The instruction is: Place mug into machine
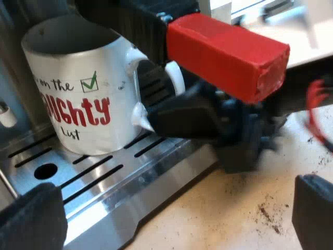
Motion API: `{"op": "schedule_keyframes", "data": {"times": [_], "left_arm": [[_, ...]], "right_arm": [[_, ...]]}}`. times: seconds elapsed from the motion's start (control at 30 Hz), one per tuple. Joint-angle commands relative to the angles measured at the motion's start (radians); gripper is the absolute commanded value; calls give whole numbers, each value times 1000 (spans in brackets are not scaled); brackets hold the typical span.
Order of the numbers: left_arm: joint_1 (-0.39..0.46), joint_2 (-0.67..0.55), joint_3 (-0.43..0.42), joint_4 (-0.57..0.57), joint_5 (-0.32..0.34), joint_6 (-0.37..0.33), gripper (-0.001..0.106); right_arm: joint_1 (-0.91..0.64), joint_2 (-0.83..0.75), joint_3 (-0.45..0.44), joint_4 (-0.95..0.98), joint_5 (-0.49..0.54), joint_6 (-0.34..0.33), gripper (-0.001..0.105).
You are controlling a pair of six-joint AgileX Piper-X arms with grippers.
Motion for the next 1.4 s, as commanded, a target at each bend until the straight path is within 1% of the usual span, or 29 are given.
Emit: {"op": "schedule_keyframes", "data": {"times": [0.03,0.07,0.1,0.13,0.17,0.3,0.33,0.4,0.43,0.47,0.5,0.57,0.6,0.63,0.8,0.83,0.93,1.03,1.07,1.1,1.17,1.2,1.23,1.27,1.4], "left_arm": [[-1,-5,-2,-43,-13,-3,89],[-1,-5,-2,-50,-13,-3,89],[-1,-5,-2,-50,-13,-3,89],[-1,-5,-2,-50,-13,-3,89],[-1,-5,-2,-50,-13,-3,89],[-1,-16,-10,-50,-13,-3,89],[-1,-25,-17,-43,-13,-3,89],[-1,-46,-37,-43,-13,-3,89],[-1,-61,-51,-43,-13,-3,89],[-1,-77,-64,-43,-13,-3,89],[-1,-82,-72,-37,-13,-3,89],[-1,-112,-109,7,-13,-3,89],[-1,-119,-123,21,-13,-3,89],[-1,-130,-144,43,-13,-3,89],[-1,-167,-245,156,-13,-3,89],[-1,-169,-275,198,-13,-3,89],[-1,-169,-340,295,-18,-3,89],[-1,-171,-393,361,-20,-2,89],[-1,-171,-402,373,-23,-2,89],[-1,-173,-417,393,-28,-2,89],[-1,-174,-431,415,-37,-2,89],[-1,-176,-439,429,-39,-2,89],[-1,-188,-464,469,-61,-2,89],[-1,-202,-473,479,-62,-2,89],[-1,-246,-473,496,-62,-2,89]], "right_arm": [[9,-61,40,9,0,-11,48],[19,-106,75,15,0,-11,48],[21,-113,80,18,0,-11,48],[41,-185,120,59,0,-11,48],[52,-229,137,85,9,-11,48],[92,-355,161,180,33,-11,47],[101,-388,160,205,31,-11,46],[116,-447,160,235,32,-11,40],[121,-478,160,248,34,-11,35],[127,-516,160,269,34,-11,28],[131,-535,160,279,36,-11,24],[144,-609,160,315,54,-11,8],[147,-621,160,319,59,-11,6],[156,-663,160,328,76,-9,0],[211,-764,160,331,113,-10,0],[228,-783,160,331,112,-10,0],[271,-795,140,331,123,-6,0],[301,-779,105,331,193,-3,0],[303,-778,102,331,200,-3,0],[310,-768,89,331,225,-3,0],[320,-719,27,331,264,-3,0],[320,-711,23,331,264,-3,0],[320,-691,4,331,264,-3,0],[320,-661,-17,331,269,-3,0],[320,-573,-74,331,269,-3,0]]}}
